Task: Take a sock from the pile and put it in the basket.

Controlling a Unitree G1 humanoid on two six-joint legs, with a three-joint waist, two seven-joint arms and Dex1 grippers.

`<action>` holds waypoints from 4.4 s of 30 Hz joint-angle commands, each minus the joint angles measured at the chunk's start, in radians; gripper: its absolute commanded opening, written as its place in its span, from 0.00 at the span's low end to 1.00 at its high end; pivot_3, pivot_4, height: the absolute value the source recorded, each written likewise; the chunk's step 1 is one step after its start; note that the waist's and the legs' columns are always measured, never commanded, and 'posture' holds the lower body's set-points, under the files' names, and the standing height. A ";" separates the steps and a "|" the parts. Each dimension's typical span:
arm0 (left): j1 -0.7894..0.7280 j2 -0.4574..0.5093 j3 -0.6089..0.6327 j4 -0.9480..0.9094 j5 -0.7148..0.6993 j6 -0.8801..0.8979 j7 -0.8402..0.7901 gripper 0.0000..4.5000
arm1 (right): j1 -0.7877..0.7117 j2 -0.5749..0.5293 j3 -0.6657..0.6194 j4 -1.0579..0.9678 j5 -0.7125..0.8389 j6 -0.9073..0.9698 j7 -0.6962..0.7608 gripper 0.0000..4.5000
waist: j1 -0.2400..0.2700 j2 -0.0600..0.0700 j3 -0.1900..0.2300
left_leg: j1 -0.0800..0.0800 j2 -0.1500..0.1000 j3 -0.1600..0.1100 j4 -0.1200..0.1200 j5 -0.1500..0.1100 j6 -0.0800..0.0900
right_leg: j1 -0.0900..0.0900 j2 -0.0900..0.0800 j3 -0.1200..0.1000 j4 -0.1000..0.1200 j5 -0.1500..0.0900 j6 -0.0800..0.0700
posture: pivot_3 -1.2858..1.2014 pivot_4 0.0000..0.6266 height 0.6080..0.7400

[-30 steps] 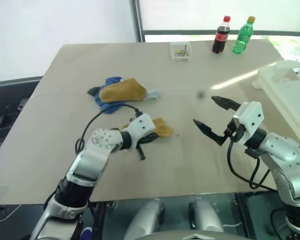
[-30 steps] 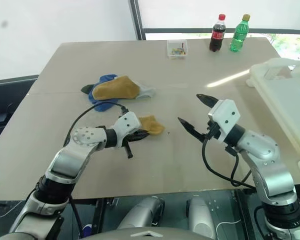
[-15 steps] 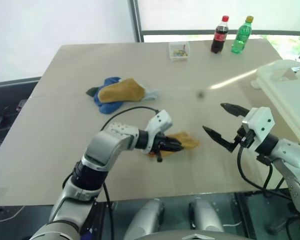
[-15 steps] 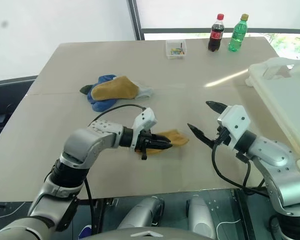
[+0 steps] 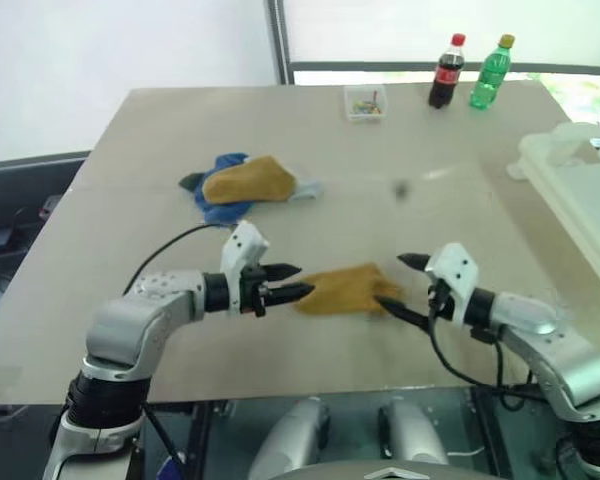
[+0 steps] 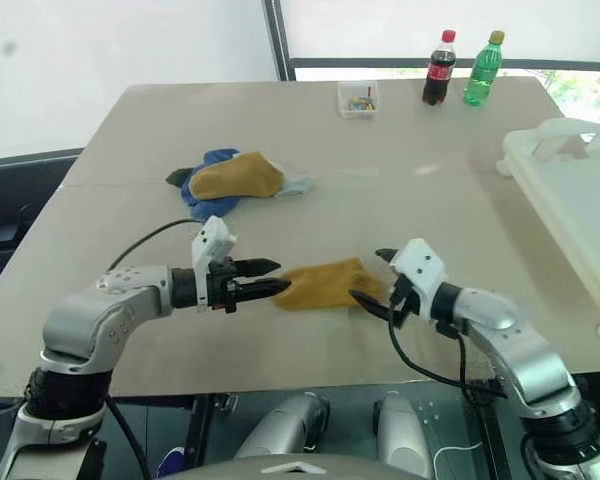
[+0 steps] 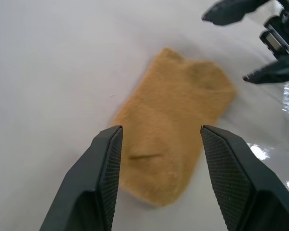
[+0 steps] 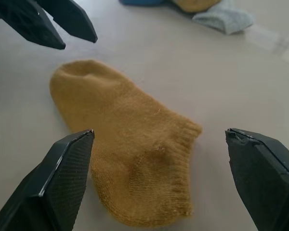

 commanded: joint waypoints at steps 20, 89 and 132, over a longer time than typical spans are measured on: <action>0.041 -0.060 -0.103 0.006 -0.017 -0.114 0.045 0.00 | 0.075 -0.097 -0.050 -0.003 -0.059 -0.043 0.100 0.02 | 0.004 0.001 -0.001 | 0.001 0.000 0.000 0.000 -0.001 0.001 | 0.001 0.000 0.000 0.000 0.000 0.000 | 0.52 0.24 1.00; -0.539 -0.102 -0.375 1.032 0.953 -1.024 0.769 0.61 | -0.046 0.007 -0.167 -0.084 -0.057 -0.265 0.040 1.00 | -0.001 -0.001 0.000 | -0.003 -0.001 0.000 0.001 -0.002 0.002 | -0.001 0.000 -0.002 -0.003 0.001 0.001 | 0.52 0.24 1.00; -0.159 -0.136 -0.226 0.049 0.272 -0.167 0.256 0.02 | -0.097 0.011 -0.131 -0.017 -0.045 -0.230 0.074 1.00 | 0.001 0.000 0.000 | -0.001 0.000 0.002 0.002 -0.002 0.002 | -0.001 0.001 0.000 0.001 0.001 0.002 | 0.52 0.24 1.00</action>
